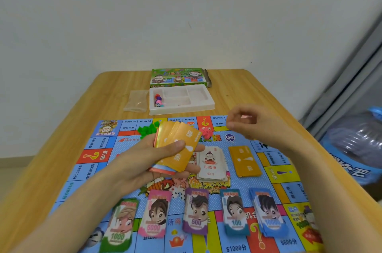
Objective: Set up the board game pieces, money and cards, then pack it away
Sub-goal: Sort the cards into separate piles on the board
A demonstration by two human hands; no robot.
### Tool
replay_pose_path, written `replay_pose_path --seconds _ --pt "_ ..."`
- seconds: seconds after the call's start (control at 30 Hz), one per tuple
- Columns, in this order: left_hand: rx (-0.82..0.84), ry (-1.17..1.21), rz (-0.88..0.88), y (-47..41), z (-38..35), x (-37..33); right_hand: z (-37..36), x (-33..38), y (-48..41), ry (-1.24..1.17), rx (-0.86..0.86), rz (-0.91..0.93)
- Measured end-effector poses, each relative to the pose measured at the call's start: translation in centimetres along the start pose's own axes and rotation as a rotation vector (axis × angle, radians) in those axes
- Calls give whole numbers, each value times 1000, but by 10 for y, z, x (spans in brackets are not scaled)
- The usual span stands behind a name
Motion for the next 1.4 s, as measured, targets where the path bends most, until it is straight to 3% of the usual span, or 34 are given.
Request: replay_pose_path --seconds 0.1,0.2,0.33,0.7,0.83,1.07,1.2,1.4 --pt "-2 -8 0 -1 2 1 -12 28 13 -229 169 186" --pt "-1 -25 6 -1 2 2 -32 34 16 -179 322 330" --pt "-52 -39 19 -2 3 3 -49 29 14 -186 411 319" --pt "11 42 64 -3 0 6 -38 23 7 -174 232 186" --pt "33 76 66 -2 -1 4 -27 21 3 -198 72 150" --pt "-7 38 29 -1 1 0 3 7 0 -448 -171 16" --pt "-30 16 29 -1 3 -1 11 -4 0 -415 -133 -73" --pt "-47 9 32 -2 5 0 7 -33 1 27 118 -285"
Point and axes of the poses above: each hand's wrist, its own y-axis away from the middle knuckle, its own z-axis out of the back of the hand, x = y × z, the point moved 7 cm from there along -y, towards the middle knuckle, and after that the axes turned 5 degrees about y, right-handed, at the moved point
